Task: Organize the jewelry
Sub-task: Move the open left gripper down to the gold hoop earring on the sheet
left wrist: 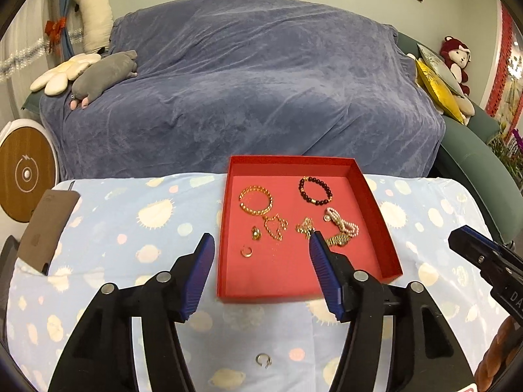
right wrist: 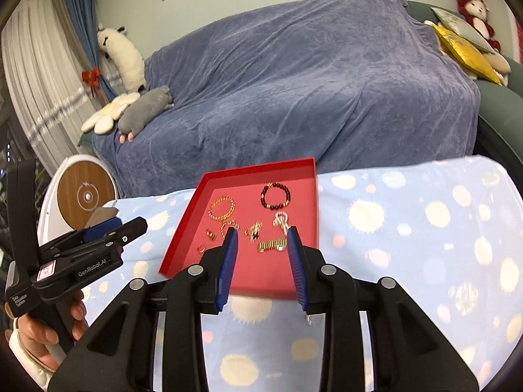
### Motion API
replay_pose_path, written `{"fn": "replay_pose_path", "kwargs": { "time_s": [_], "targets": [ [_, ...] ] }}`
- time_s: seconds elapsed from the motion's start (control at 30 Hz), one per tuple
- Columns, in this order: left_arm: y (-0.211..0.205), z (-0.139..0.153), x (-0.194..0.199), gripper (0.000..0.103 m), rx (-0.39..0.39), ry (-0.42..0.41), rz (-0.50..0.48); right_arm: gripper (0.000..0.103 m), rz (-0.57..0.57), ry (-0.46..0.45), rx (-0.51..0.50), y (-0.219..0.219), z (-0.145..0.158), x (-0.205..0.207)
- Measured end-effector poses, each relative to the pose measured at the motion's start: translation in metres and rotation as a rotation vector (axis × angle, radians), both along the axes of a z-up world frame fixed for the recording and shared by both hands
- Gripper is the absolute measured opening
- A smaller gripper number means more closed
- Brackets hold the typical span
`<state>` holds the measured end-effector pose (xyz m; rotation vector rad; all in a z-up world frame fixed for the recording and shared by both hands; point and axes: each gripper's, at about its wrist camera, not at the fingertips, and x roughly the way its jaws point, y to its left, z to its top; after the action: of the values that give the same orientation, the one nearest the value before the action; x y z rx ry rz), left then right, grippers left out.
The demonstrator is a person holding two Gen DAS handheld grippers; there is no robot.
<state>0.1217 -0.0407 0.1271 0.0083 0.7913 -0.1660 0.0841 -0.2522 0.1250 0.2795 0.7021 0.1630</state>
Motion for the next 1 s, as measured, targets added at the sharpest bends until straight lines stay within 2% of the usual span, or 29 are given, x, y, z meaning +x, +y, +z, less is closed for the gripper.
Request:
{"fn": "replay_pose_path", "kwargs": {
  "time_s": [0.1, 0.23, 0.4, 0.5, 0.6, 1.0],
  "targets": [
    [0.008, -0.017, -0.028, 0.066, 0.001, 0.011, 0.011, 0.039, -0.02, 0.01, 0.027, -0.005, -0.021, -0.03],
    [0.013, -0.055, -0.054, 0.069, 0.01, 0.056, 0.034, 0.041, -0.023, 0.112, 0.102, -0.007, -0.055, -0.043],
    [0.008, -0.096, -0.058, 0.069, 0.065, 0.113, 0.031, 0.041, 0.007, 0.118, 0.003, 0.01, -0.064, -0.045],
    [0.006, -0.111, -0.057, 0.069, 0.102, 0.102, 0.027, 0.041, 0.014, 0.124, -0.012, 0.011, -0.069, -0.041],
    [0.007, -0.128, -0.051, 0.069, 0.087, 0.14, 0.025, 0.041, 0.01, 0.137, -0.02, 0.009, -0.076, -0.035],
    [0.001, -0.145, -0.045, 0.069, 0.08, 0.171, 0.026, 0.041, 0.016, 0.165, -0.081, 0.016, -0.093, -0.028]
  ]
}}
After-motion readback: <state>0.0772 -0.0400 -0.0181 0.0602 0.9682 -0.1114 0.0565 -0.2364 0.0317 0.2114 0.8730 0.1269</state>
